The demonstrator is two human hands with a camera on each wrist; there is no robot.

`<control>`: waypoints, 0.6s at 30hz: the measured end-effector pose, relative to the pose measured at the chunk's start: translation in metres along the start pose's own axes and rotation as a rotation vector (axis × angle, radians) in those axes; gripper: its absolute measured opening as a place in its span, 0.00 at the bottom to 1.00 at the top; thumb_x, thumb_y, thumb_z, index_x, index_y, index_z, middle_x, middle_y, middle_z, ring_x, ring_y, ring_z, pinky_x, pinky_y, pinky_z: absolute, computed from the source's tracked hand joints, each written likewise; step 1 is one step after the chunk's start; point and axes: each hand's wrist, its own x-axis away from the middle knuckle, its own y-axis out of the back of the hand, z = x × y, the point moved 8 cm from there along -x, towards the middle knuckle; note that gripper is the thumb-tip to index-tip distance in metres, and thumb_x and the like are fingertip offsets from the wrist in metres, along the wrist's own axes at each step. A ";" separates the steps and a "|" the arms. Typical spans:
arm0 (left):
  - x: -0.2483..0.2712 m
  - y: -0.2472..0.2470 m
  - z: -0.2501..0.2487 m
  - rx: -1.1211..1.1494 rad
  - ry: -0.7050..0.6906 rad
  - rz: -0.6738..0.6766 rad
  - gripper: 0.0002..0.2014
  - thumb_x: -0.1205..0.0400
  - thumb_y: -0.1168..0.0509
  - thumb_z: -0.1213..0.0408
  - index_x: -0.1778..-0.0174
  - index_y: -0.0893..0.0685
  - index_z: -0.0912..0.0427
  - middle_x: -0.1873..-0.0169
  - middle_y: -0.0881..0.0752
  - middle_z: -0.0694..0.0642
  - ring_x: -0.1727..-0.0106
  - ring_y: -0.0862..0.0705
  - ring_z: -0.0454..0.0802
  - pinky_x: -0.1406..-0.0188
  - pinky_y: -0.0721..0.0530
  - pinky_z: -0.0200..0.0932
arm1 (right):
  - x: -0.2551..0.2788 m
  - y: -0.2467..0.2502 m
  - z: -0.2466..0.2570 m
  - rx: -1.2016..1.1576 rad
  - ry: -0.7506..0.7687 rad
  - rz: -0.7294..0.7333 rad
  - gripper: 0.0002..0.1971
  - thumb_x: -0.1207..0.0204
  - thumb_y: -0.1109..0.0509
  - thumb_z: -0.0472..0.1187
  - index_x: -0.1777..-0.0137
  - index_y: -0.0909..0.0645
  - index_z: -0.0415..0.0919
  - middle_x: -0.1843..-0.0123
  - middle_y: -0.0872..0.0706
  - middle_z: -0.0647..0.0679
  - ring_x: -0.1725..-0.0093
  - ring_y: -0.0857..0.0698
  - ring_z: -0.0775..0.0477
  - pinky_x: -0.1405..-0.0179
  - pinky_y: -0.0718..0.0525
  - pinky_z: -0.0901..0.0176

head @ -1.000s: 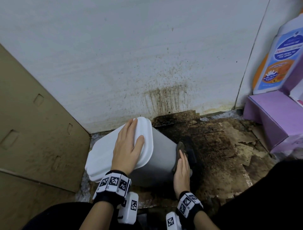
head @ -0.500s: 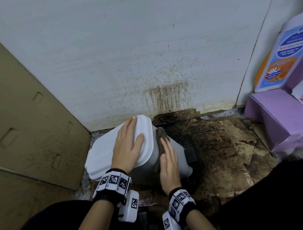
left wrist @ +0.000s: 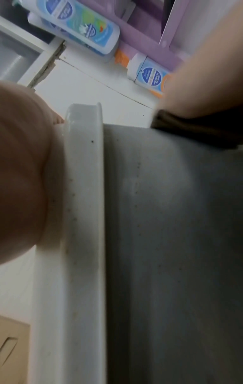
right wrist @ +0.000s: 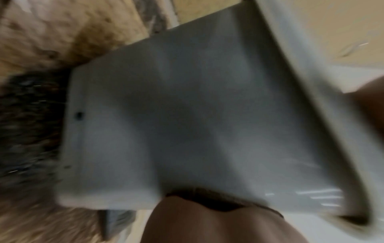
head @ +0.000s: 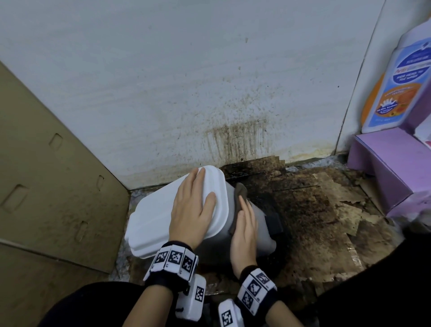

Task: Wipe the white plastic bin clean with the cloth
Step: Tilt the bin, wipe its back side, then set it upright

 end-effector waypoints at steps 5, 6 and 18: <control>-0.003 -0.002 -0.002 -0.002 0.005 0.004 0.35 0.16 0.55 0.41 0.11 0.43 0.47 0.12 0.42 0.44 0.12 0.44 0.43 0.13 0.41 0.50 | -0.002 -0.004 0.047 -0.049 0.129 0.004 0.18 0.09 0.47 0.45 0.23 0.25 0.58 0.23 0.23 0.63 0.19 0.29 0.58 0.18 0.32 0.54; -0.003 -0.003 -0.003 -0.002 0.006 0.008 0.35 0.16 0.55 0.41 0.11 0.43 0.47 0.12 0.42 0.44 0.12 0.44 0.43 0.13 0.41 0.50 | -0.005 0.001 0.047 -0.046 0.127 -0.014 0.18 0.09 0.47 0.44 0.25 0.23 0.55 0.25 0.21 0.63 0.21 0.26 0.58 0.20 0.29 0.51; -0.010 -0.042 -0.054 -0.036 -0.021 0.059 0.38 0.16 0.62 0.37 0.10 0.46 0.51 0.10 0.45 0.46 0.11 0.49 0.42 0.13 0.53 0.40 | -0.041 0.046 0.065 -0.159 -0.053 0.128 0.19 0.11 0.44 0.55 0.22 0.26 0.61 0.23 0.21 0.60 0.24 0.23 0.59 0.23 0.26 0.52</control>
